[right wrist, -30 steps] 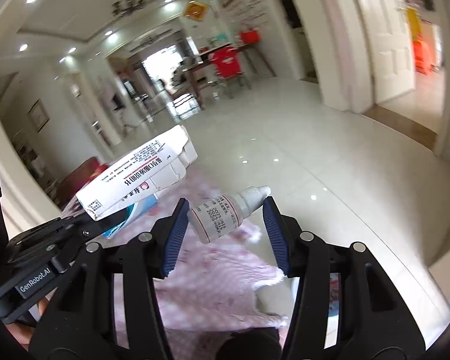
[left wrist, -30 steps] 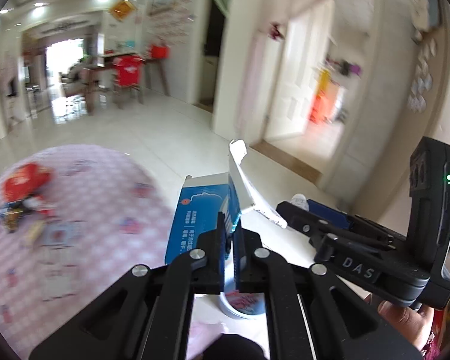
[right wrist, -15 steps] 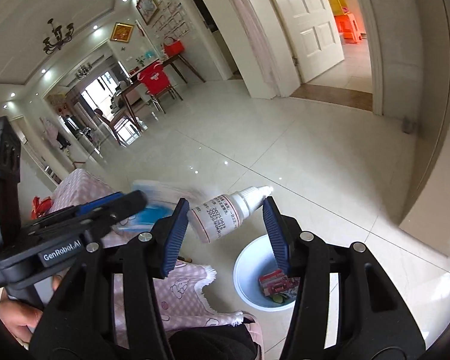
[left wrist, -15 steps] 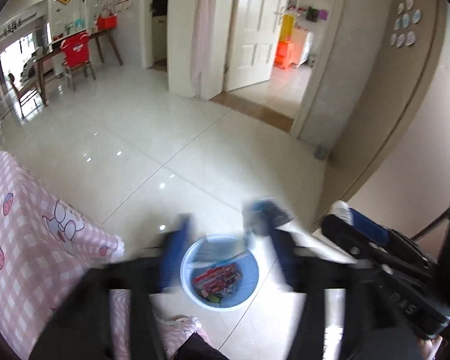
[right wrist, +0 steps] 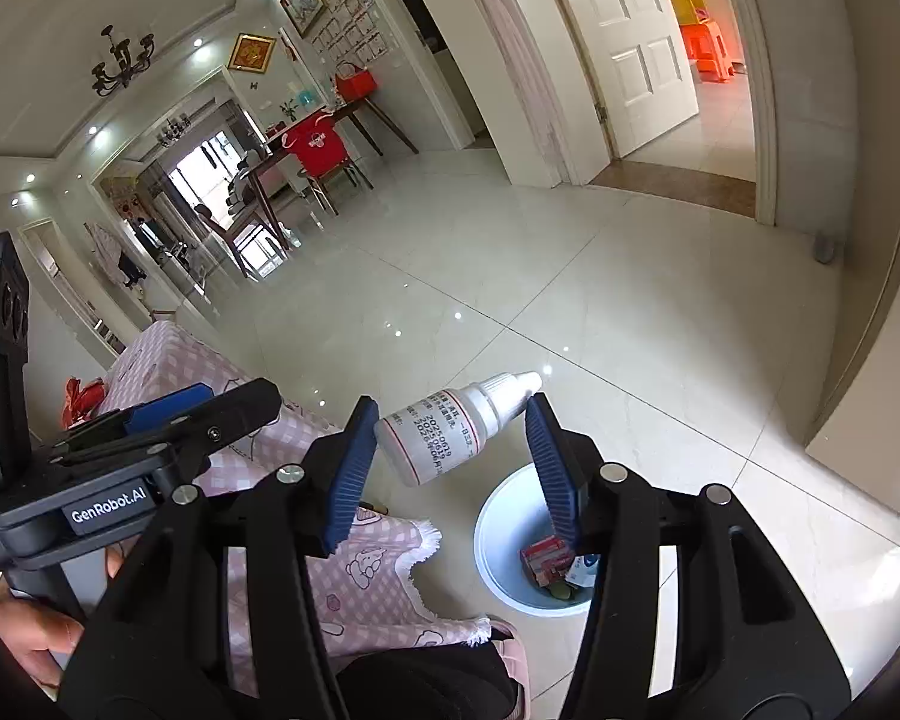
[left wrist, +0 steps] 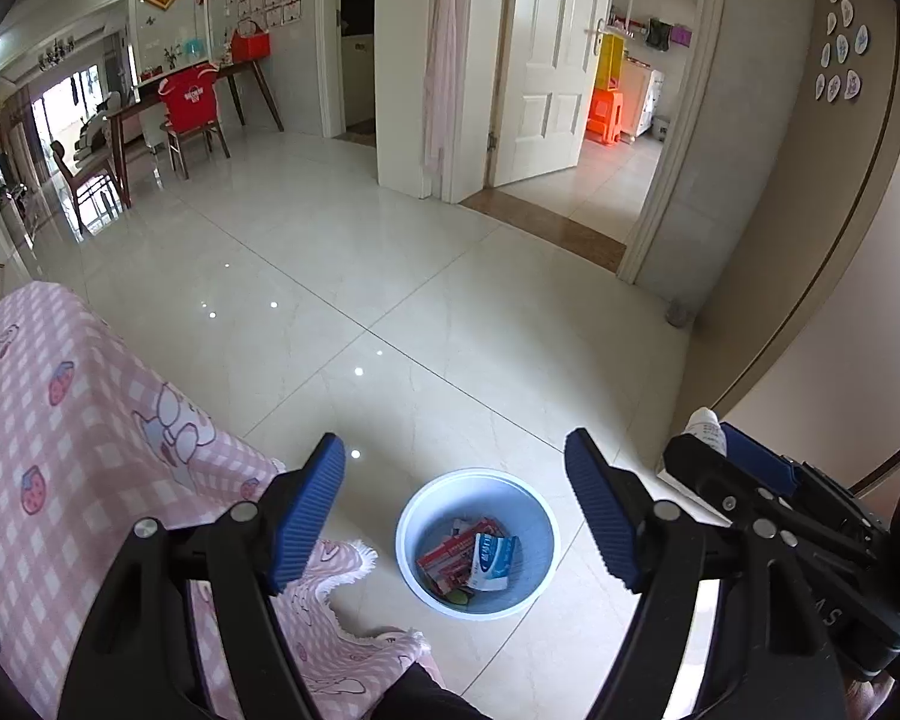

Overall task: Collect trash
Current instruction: 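Carry the box to the bucket and open the left tool while the right tool carries the white bottle, then open the right tool over the bucket to drop the white bottle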

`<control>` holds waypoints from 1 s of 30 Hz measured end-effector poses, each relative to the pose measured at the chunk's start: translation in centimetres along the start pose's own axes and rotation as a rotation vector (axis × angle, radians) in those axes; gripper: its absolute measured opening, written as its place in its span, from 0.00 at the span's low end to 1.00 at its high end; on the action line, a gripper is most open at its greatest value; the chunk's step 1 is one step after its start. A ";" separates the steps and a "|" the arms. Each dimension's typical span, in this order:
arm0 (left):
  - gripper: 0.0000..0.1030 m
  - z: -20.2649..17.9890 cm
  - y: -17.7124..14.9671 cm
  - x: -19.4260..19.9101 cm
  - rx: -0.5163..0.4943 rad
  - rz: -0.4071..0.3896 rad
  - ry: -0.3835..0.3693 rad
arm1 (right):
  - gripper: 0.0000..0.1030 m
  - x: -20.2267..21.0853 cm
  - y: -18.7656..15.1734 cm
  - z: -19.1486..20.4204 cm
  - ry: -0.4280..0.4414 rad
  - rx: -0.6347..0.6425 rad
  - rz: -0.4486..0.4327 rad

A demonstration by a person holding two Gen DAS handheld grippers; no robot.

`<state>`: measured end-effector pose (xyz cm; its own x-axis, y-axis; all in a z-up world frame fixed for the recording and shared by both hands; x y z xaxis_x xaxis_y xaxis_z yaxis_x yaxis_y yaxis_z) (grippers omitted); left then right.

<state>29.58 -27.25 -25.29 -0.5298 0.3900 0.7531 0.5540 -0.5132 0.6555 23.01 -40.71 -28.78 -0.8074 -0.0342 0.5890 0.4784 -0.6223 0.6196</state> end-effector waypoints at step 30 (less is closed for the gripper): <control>0.80 8.6 0.2 5.6 0.122 -0.087 0.086 | 0.68 -0.7 1.4 4.4 0.031 0.056 -0.049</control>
<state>32.28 -18.57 -20.42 -0.6296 0.3593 0.6888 0.5743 -0.3819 0.7241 25.80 -38.13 -26.02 -0.8404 -0.0295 0.5412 0.4557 -0.5789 0.6761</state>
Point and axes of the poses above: each gripper's, at about its wrist camera, not at the fingertips, and x roughly against the way its jaws point, z to its left, y to its top, the point moved 7 cm from there along -x, roughly the way its jaws point, and after that the axes turned 9 degrees about -x, right-handed, at the moved point
